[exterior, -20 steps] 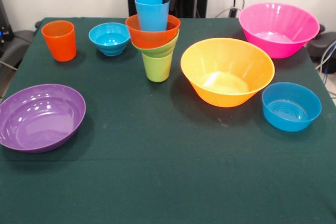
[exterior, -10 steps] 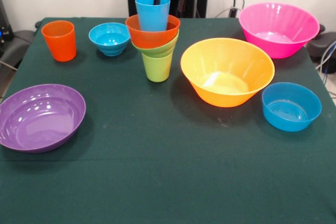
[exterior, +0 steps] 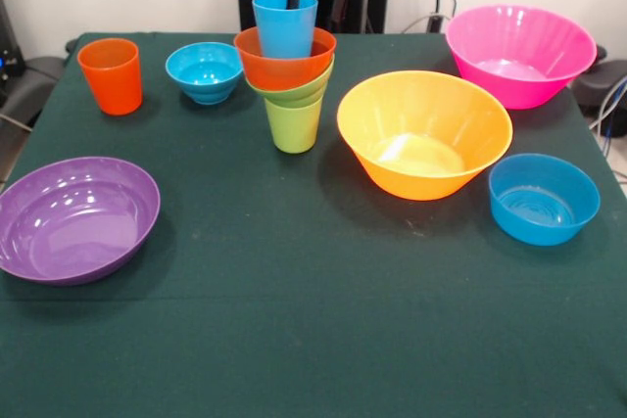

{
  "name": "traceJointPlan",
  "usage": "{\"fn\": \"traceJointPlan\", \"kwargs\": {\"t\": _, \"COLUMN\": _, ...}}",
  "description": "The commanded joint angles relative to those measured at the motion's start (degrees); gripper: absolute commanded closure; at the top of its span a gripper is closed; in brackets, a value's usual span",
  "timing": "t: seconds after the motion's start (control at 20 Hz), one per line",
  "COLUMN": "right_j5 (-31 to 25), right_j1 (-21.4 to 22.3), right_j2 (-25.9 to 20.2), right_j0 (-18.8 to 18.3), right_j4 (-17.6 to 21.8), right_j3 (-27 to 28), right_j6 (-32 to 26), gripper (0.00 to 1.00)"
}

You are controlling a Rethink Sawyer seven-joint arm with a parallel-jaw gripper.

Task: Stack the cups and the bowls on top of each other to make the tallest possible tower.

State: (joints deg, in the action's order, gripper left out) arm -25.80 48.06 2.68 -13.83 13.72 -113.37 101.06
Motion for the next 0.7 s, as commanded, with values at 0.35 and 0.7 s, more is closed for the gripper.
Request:
{"fn": "traceJointPlan", "kwargs": {"t": 0.35, "right_j5": 2.17, "right_j1": -1.07, "right_j2": -2.41, "right_j0": 1.69, "right_j4": -0.92, "right_j3": -0.66, "right_j6": 8.00, "gripper": 0.00}}
{"fn": "traceJointPlan", "kwargs": {"t": 0.7, "right_j5": -0.29, "right_j1": -0.06, "right_j2": -1.31, "right_j0": 2.62, "right_j4": -1.10, "right_j3": -0.11, "right_j6": 7.99, "gripper": 0.00}}
